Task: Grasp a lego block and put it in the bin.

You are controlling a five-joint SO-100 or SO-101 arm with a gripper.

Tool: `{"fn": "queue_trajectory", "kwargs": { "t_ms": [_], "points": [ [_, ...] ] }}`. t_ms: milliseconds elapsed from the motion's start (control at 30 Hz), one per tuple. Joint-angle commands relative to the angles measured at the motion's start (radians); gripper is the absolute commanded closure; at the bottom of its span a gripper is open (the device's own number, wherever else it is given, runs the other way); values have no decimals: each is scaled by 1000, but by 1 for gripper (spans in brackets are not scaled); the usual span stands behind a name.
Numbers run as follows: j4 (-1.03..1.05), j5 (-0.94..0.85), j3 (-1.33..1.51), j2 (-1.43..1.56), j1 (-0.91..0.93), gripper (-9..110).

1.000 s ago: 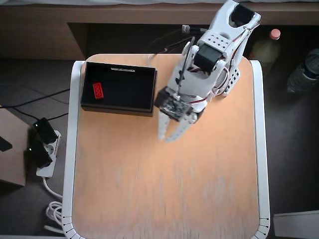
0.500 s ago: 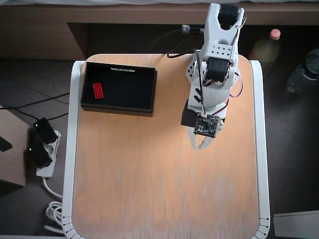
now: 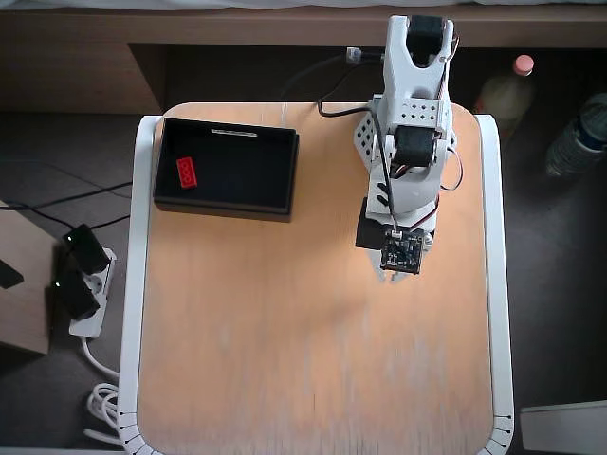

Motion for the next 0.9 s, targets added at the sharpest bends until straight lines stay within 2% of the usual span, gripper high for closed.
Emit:
{"fn": "queue_trajectory", "kwargs": {
  "t_ms": [0,200,433,533,867],
  "points": [
    [-2,-2,77,81,-18,101],
    [-2,-2,192,91,-17,101],
    [163,-41,195,91,-28,101],
    [167,-166,195,91,-31,101],
    [167,-186,196,91,-61,101]
  ]
}}
